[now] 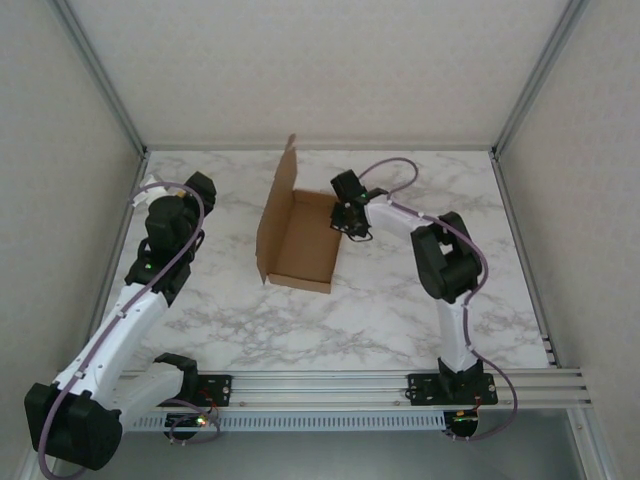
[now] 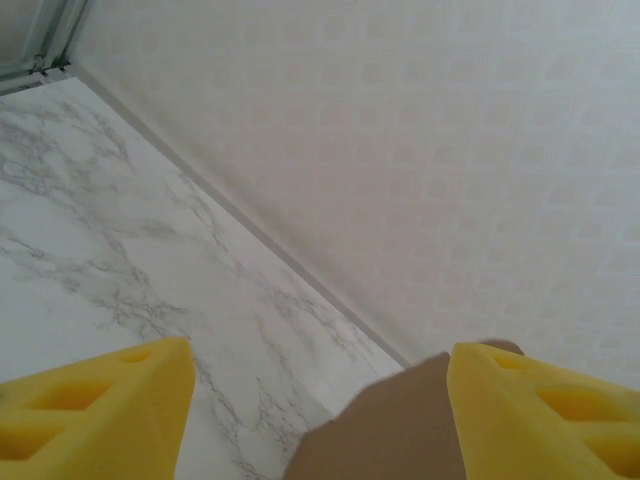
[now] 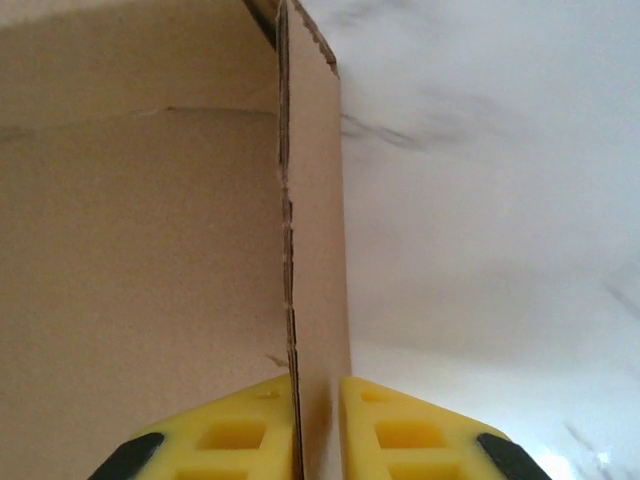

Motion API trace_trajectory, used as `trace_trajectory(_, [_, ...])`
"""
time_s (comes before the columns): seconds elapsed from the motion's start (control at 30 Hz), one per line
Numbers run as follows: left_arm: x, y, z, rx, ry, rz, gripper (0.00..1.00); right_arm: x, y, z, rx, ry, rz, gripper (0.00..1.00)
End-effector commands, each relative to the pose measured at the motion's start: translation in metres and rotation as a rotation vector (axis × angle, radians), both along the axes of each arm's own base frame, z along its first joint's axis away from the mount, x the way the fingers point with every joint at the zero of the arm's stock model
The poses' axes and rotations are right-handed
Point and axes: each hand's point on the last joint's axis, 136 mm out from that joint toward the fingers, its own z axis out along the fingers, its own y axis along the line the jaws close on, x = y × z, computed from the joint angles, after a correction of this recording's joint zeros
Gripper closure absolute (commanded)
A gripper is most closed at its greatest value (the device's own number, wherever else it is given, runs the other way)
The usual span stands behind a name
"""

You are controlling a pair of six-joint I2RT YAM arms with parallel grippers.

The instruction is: Fold the paper box

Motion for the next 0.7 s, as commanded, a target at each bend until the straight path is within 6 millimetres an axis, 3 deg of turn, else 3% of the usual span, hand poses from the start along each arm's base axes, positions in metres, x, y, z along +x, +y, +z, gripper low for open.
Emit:
trace_trajectory(0.0, [-0.005,0.003,0.002,-0.017,-0.005,0.016,0.33,-0.025,-0.011,0.003,0.115,-0.007,-0.275,0.83])
trace_trajectory(0.1, [-0.007,0.002,0.002,-0.015,-0.003,0.016,0.33,-0.062,0.01,0.002,0.225,0.006,-0.315,0.82])
trace_trajectory(0.2, [-0.009,0.004,-0.001,-0.015,0.003,0.027,0.33,-0.093,0.045,0.017,0.208,-0.015,-0.192,0.67])
trace_trajectory(0.3, [-0.012,0.006,0.0,-0.009,0.006,0.032,0.33,-0.109,0.035,0.027,0.067,-0.053,-0.081,0.49])
trace_trajectory(0.37, [-0.014,0.008,0.001,-0.002,0.003,0.04,0.33,-0.11,0.01,0.032,-0.082,-0.089,-0.013,0.42])
trace_trajectory(0.43, [-0.017,0.009,0.001,0.004,-0.002,0.044,0.33,-0.105,-0.002,0.046,-0.183,-0.158,0.135,0.41])
trace_trajectory(0.47, [-0.017,0.009,0.0,0.009,-0.002,0.045,0.33,-0.101,0.0,0.056,-0.216,-0.211,0.233,0.41])
trace_trajectory(0.53, [-0.017,0.01,-0.003,0.017,0.0,0.047,0.33,-0.093,0.025,0.08,-0.216,-0.34,0.515,0.31])
trace_trajectory(0.67, [-0.016,0.009,-0.004,0.023,-0.003,0.043,0.32,-0.075,0.042,0.091,-0.329,-0.37,0.853,0.32])
